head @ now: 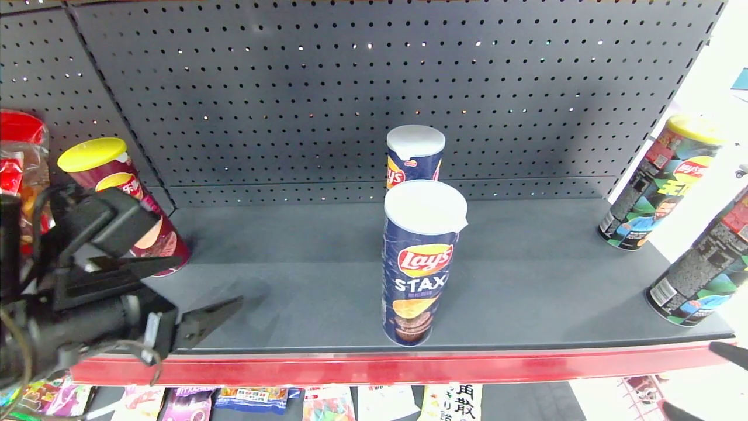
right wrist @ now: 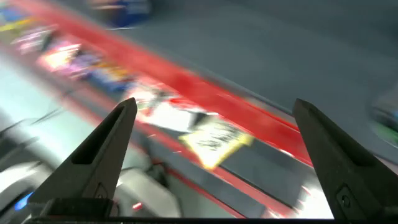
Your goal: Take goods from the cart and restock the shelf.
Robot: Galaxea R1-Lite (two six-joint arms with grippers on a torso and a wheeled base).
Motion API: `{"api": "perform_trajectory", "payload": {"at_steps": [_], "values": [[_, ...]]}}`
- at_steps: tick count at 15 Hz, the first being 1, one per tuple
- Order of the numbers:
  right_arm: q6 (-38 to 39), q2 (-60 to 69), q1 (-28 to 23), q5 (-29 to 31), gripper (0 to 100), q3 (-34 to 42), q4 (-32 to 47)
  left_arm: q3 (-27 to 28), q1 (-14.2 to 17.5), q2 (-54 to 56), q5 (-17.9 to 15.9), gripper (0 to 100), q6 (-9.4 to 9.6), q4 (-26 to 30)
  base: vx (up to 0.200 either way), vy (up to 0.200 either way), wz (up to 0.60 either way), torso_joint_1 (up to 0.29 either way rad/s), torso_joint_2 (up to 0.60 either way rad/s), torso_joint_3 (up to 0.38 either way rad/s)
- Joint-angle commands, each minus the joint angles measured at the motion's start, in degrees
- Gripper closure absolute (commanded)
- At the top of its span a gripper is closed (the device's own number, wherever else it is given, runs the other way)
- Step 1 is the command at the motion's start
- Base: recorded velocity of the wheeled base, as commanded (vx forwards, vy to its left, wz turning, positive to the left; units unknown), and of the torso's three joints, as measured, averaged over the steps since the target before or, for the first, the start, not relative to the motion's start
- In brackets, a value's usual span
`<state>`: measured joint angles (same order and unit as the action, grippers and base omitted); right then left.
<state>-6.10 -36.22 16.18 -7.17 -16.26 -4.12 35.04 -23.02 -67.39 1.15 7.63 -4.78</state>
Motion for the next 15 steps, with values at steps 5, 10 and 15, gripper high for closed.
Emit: {"api": "perform_trajectory", "payload": {"at_steps": [5, 10, 15], "values": [[-1.3, 3.7, -13.2, 7.3, 0, -4.6, 8.8, -10.2, 0.8, 19.9, 12.9, 0, -4.64, 1.8, 0.000, 0.000, 0.00, 0.000, 0.00, 0.000], [-2.3, 1.8, -13.2, 7.3, 0, -3.9, 8.8, -12.8, 0.9, 25.2, 16.4, 0, 5.82, 1.7, 0.000, 0.000, 0.00, 0.000, 0.00, 0.000], [-2.5, 1.8, -13.1, 7.2, 0, -3.9, 8.9, -14.9, 1.0, 27.6, 17.4, 0, 5.90, 1.7, -0.200, 0.000, 0.00, 0.006, 0.00, 0.002]]}}
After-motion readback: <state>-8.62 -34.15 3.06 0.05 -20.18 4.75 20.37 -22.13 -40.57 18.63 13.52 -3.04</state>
